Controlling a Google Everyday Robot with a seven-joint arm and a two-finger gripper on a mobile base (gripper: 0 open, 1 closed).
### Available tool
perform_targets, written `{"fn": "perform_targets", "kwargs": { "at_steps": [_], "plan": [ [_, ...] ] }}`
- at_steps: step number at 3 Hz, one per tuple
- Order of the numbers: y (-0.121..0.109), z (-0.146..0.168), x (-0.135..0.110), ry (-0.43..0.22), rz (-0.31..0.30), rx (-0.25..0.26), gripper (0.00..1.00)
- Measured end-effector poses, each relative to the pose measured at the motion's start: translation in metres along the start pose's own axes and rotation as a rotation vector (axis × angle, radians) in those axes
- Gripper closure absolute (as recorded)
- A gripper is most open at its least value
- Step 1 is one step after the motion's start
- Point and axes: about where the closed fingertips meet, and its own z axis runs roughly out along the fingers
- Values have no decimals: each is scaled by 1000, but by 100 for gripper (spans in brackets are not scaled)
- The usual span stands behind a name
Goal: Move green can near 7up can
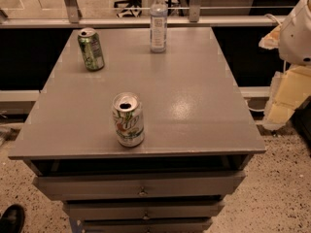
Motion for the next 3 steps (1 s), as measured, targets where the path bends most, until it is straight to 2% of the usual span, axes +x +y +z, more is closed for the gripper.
{"fn": "perform_targets", "kwargs": {
  "at_steps": [1, 2, 3],
  "plan": [
    [0, 0, 0, 0, 0, 0, 0],
    [-13, 15, -16, -64, -3, -3, 0],
    [-35, 47, -50, -175, -17, -16, 0]
  ]
}}
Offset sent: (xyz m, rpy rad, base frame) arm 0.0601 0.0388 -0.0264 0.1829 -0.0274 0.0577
